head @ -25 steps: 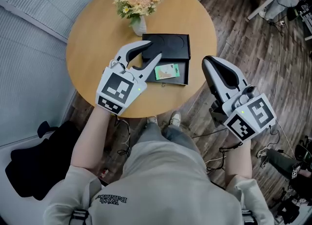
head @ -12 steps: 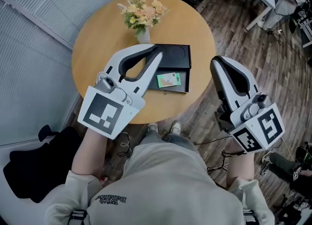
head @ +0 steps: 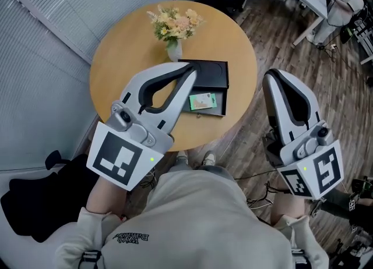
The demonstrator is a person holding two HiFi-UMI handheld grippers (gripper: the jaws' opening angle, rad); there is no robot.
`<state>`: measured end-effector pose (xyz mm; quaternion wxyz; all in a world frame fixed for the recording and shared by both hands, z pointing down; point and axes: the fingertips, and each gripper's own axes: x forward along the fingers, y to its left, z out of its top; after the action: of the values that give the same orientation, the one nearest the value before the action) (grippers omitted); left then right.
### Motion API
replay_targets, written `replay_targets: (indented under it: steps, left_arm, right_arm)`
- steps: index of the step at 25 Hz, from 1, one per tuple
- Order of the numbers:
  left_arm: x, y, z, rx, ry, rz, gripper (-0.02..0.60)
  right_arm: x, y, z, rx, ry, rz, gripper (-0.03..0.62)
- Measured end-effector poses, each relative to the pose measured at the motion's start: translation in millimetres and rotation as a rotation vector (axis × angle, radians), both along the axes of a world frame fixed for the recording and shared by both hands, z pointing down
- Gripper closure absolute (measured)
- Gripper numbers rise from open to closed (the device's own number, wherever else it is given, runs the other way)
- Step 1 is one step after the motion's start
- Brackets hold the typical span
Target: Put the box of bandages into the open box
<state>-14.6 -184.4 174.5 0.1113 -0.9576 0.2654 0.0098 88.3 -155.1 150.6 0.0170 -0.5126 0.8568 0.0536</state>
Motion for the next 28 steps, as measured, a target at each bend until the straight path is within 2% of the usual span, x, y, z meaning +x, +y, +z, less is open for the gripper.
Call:
replay_targets:
  steps: [5,11,17,22,28]
  left_arm:
    - [-8,18,-13,0.007,0.034,-0.010,0.558]
    - [-21,22,-1,-0.039,0.061,-0.042,0.558]
    - [-20,20,30,-0.111,0.050,-0.037,0.560]
    - [-19,19,50,-0.154,0.041,-0.040,0.560]
    - [-13,18,65,-0.174,0.021,-0.022,0.560]
  right_arm:
    - [-5,18,-15,0.038,0.001,-0.007,0.559]
    - [-11,26,-11,0.045,0.028,-0.016,0.559]
    - [-15,20,16,0.004,0.063,-0.014,0.559]
    - [-8,8,48,-0.072,0.080,0.006,0.559]
    - [2,5,68,-0.124,0.069,0.019,0.559]
